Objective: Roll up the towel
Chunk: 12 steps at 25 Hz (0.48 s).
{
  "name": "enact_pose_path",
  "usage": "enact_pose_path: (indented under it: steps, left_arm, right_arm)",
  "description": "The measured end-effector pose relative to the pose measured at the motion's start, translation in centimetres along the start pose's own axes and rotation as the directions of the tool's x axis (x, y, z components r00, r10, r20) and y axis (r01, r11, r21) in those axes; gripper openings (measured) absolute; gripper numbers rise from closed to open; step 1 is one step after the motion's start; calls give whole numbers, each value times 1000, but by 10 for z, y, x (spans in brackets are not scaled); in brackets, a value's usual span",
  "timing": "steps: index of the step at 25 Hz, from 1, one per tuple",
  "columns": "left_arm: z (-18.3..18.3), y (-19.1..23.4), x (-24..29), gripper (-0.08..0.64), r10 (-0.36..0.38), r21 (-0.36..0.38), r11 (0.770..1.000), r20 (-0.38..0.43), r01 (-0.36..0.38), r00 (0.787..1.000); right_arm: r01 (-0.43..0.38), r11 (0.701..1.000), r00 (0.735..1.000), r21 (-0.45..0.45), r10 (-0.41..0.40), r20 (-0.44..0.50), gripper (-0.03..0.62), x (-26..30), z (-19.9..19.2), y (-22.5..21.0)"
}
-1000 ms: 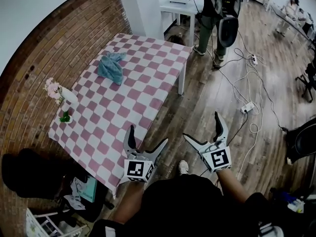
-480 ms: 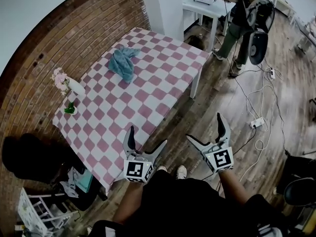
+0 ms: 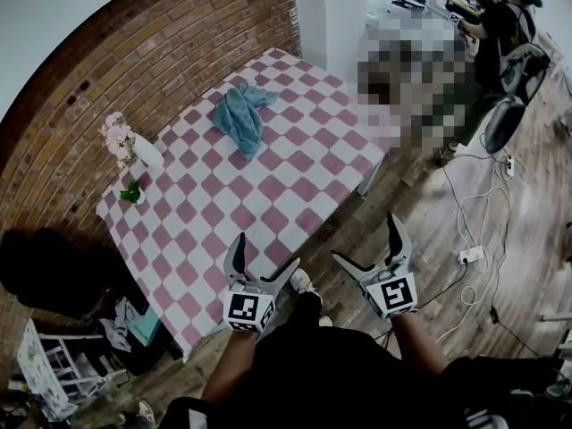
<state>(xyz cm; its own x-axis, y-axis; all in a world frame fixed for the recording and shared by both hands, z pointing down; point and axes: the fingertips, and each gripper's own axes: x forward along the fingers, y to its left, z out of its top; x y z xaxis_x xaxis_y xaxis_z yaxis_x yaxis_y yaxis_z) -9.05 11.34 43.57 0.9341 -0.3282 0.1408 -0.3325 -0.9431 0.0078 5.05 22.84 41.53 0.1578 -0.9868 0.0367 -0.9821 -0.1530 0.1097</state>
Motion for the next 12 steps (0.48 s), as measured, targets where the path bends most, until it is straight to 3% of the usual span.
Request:
enact_pose_path:
  steps: [4, 12]
  left_arm:
    - [2, 26, 34, 549, 28, -16, 999, -15, -29, 999]
    - [6, 83, 90, 535, 71, -17, 997, -48, -72, 996]
  right_arm:
    - [-38, 999, 998, -1, 38, -42, 591, 49, -3, -20]
    - [-97, 993, 995, 70, 97, 6, 591, 150, 4, -45]
